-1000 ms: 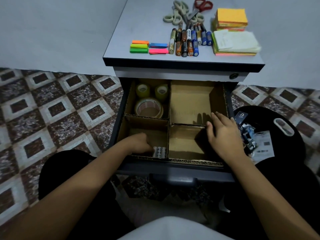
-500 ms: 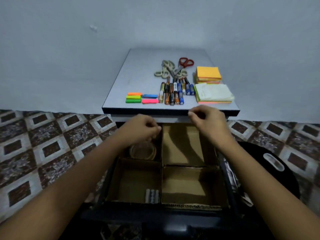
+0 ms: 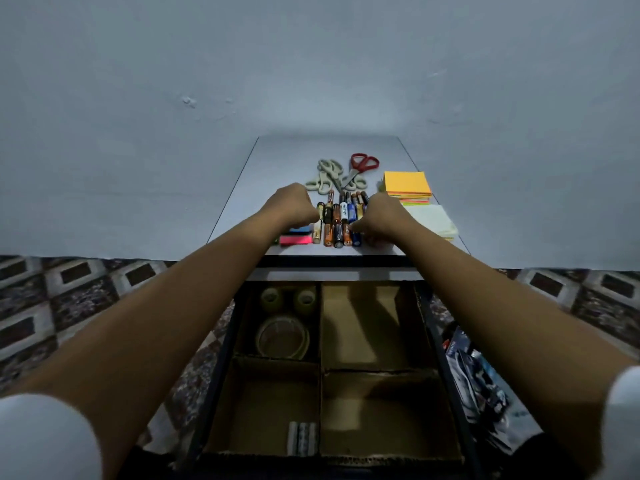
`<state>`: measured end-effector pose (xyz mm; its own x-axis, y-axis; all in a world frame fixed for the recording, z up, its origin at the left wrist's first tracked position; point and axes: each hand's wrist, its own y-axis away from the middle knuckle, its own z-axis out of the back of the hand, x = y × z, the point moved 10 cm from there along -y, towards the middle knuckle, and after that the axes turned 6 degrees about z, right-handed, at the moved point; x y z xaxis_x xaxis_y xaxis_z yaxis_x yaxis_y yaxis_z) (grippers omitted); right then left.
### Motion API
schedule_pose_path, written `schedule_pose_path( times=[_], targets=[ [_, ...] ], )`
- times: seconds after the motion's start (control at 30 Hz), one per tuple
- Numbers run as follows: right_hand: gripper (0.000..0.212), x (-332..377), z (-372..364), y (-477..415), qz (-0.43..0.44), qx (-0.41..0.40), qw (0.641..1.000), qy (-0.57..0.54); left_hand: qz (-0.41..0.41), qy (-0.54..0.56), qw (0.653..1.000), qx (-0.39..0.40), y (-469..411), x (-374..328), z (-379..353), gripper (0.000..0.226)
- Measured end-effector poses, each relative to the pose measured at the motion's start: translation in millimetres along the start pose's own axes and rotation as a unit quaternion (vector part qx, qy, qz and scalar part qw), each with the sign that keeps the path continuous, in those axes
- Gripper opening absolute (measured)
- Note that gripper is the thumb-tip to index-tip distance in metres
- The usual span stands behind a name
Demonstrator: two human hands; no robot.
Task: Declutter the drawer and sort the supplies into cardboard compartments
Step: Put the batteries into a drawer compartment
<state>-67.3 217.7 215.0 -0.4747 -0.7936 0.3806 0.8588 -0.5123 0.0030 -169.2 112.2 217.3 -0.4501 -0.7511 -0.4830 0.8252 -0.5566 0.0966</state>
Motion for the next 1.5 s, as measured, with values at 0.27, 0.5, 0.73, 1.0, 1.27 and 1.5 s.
schedule_pose_path(
  times=[0.27,0.5,0.73,1.0,1.27,1.5],
  targets=[
    [0.029,0.5,-2.6,-4.1,0.003,-0.008,1.000,0.029,0.025,-0.045,0.999,0.011,-1.9,0.9,-12.8,0.043],
    [0.015,5.2,-6.0,-1.7,0.005,-0.001,0.999,0.050,0.039,-0.060,0.997,0.015,4.2,-4.1,-14.5,0.036],
    [0.005,5.2,-1.5,4.6,0.008,-0.018,0.998,0.055,0.047,-0.020,0.998,0.024,4.7,-4.2,-17.0,0.037],
    [0.027,2.0,7.8,8.8,-0.015,-0.002,0.996,-0.093,0.076,0.082,0.993,0.028,9.7,-2.2,-3.8,0.035],
    [0.024,-1.2,-3.7,6.7,-0.071,0.043,0.980,-0.183,0.069,0.103,0.992,0.017,10.1,-6.0,5.9,0.035],
    [0.027,2.4,-6.2,-0.2,-0.049,0.025,0.994,-0.099,0.066,0.083,0.993,0.049,17.3,-9.9,-6.8,0.031]
  ],
)
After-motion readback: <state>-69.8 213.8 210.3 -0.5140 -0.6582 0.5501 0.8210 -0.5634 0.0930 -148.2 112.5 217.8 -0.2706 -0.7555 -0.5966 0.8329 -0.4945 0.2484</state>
